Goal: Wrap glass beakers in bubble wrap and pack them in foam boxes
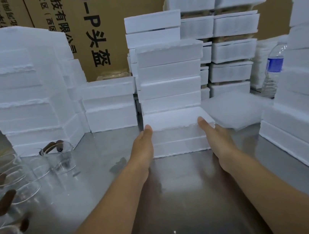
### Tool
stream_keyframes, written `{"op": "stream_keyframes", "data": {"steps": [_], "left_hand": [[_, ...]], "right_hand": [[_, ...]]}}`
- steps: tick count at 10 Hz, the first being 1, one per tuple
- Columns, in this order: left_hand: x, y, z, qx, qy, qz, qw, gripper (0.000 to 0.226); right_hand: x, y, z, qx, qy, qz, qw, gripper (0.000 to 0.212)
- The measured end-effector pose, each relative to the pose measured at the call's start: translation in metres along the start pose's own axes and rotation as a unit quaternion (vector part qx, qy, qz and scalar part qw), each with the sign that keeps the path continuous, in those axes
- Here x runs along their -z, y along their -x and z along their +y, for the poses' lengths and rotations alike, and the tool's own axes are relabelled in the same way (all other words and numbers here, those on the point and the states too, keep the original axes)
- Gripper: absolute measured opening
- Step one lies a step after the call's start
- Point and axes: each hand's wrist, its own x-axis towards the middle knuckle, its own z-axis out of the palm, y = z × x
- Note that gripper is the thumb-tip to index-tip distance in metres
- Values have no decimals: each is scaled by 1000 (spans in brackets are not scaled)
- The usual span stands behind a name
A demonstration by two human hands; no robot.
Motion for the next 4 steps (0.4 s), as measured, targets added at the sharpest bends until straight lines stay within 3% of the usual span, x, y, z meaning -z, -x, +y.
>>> {"op": "stream_keyframes", "data": {"steps": [3,4], "left_hand": [[9,13,-9,13,65,5,998,70],[18,46,-25,-16,84,26,996,47]], "right_hand": [[10,15,-3,17,47,-50,997,88],[11,41,5,41,82,-56,994,87]]}}
